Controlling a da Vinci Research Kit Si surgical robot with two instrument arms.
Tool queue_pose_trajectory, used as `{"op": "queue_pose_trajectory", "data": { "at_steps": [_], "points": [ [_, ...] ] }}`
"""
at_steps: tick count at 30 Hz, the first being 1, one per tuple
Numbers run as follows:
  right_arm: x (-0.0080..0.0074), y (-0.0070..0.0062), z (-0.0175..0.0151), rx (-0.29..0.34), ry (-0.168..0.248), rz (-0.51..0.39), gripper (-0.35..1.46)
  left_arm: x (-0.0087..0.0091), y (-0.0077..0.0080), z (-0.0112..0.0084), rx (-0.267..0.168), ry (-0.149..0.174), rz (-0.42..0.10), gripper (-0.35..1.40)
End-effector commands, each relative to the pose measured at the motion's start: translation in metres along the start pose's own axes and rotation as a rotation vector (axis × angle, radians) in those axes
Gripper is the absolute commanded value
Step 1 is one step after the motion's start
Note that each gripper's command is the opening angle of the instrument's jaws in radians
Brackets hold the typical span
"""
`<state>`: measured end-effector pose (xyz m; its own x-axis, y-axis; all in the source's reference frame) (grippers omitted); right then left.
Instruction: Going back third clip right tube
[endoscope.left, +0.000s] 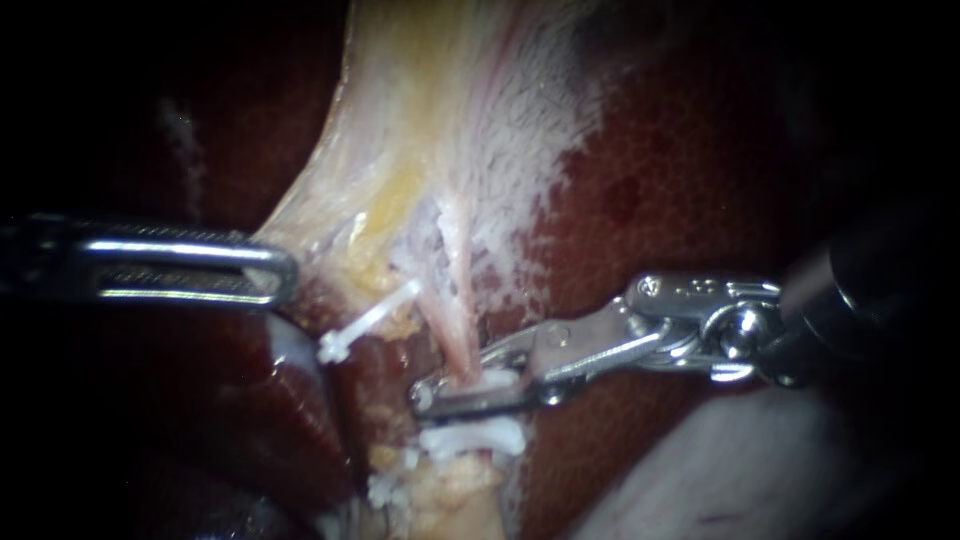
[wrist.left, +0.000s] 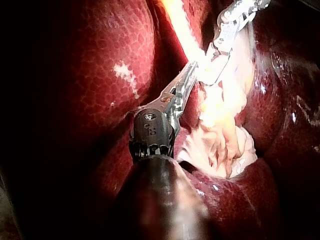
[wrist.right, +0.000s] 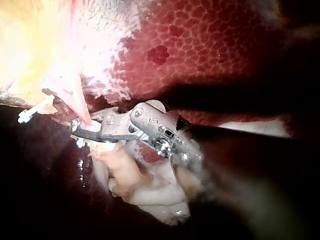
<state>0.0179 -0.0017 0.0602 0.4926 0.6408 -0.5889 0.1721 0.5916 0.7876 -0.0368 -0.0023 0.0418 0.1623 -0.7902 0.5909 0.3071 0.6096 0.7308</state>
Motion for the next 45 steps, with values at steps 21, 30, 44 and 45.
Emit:
{"op": "queue_pose_trajectory", "data": {
  "at_steps": [21, 30, 44, 45],
  "points": [
    [0.0009, -0.0001, 0.0018, -0.033, 0.056, -0.152, 0.53, 0.0, -0.0001, 0.0, 0.0, 0.0, 0.0, -0.35],
    [0.0009, 0.0003, 0.0012, -0.137, 0.085, -0.253, 0.6, 0.0, -0.0002, -0.0001, 0.0, 0.0, 0.0, -0.35],
    [0.0, -0.0005, -0.0053, -0.182, 0.066, -0.338, 0.6, 0.0001, 0.0, 0.0, -0.002, -0.001, 0.0, -0.35],
    [-0.0001, -0.0007, -0.0058, -0.181, 0.066, -0.343, 0.6, 0.0001, 0.0001, 0.0, -0.002, -0.001, 0.0, -0.35]
  ]
}}
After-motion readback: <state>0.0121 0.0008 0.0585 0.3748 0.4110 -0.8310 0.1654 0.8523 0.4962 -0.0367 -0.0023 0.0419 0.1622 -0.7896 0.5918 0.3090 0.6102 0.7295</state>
